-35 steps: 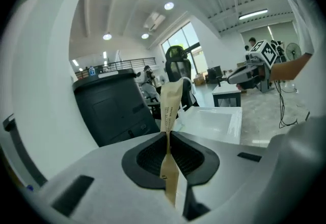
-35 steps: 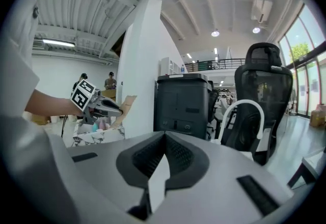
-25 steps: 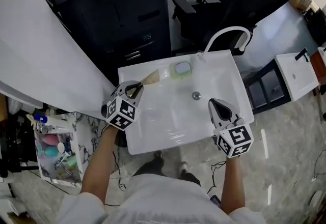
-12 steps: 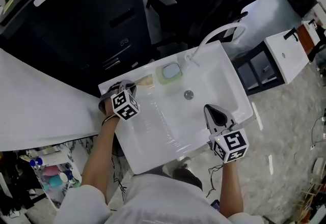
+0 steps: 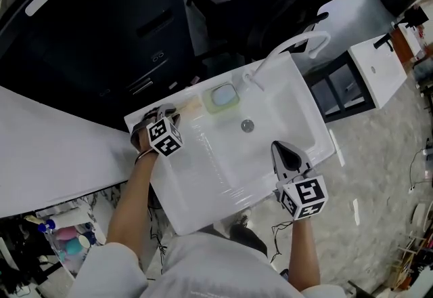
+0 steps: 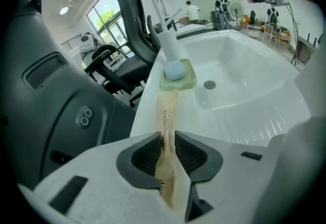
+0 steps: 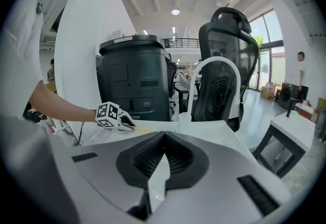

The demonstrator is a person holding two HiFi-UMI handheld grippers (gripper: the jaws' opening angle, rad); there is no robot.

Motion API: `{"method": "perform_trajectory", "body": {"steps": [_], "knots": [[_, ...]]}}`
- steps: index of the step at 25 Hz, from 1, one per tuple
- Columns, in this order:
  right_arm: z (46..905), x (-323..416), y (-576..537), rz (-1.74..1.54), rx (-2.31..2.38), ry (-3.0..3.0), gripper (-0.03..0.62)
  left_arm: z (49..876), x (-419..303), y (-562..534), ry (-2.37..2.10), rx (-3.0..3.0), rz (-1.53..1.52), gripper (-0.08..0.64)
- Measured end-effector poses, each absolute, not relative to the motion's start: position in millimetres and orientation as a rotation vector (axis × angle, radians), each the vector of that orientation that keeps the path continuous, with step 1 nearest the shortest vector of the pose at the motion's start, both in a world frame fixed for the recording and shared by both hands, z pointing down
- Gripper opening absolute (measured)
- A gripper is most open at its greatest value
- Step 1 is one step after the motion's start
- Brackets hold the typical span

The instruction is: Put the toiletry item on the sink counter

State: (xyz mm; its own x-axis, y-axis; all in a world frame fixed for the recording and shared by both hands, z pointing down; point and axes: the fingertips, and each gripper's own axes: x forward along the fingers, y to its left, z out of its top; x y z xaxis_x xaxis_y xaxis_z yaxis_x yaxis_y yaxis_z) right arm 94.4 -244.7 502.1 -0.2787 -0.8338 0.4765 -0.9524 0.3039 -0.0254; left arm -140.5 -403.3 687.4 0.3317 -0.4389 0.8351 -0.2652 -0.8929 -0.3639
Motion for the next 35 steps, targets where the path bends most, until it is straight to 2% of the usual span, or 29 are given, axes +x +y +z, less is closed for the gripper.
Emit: {"method": "perform_trajectory", "body": {"steps": [4, 9, 14, 23, 29, 35], "knots": [[500.1, 98.0, -243.0, 0.419, 1.602, -2.207, -0.003, 678.1, -141.6, -395.2, 0.724, -2.574, -1.533, 0.133], [486.6, 109.1, -240.2, 0.375, 1.607, -2.229, -0.003, 643.0, -150.7, -378.1, 0.891, -2.686, -1.4, 0.14], [460.2, 116.4, -228.7, 0.274, 1.572, -2.288, -0.003, 582.1, -157.7, -347.8, 1.146, -2.839, -1.131, 0.138], [403.5, 120.9, -202.6, 0.089, 1.476, -2.429, -0.003, 454.5, -159.3, -264.1, 1.395, -2.754, -0.73, 0.029], [358.4, 122.7, -178.5, -0.081, 1.429, -2.484, -0.003, 390.4, -162.7, -203.8, 1.546, -2.686, -0.509, 0.012], [330.4, 123.9, -158.0, -0.169, 1.407, -2.529, -0.003, 361.8, -151.0, -151.4, 1.585, -2.638, -0.424, 0.011]]}}
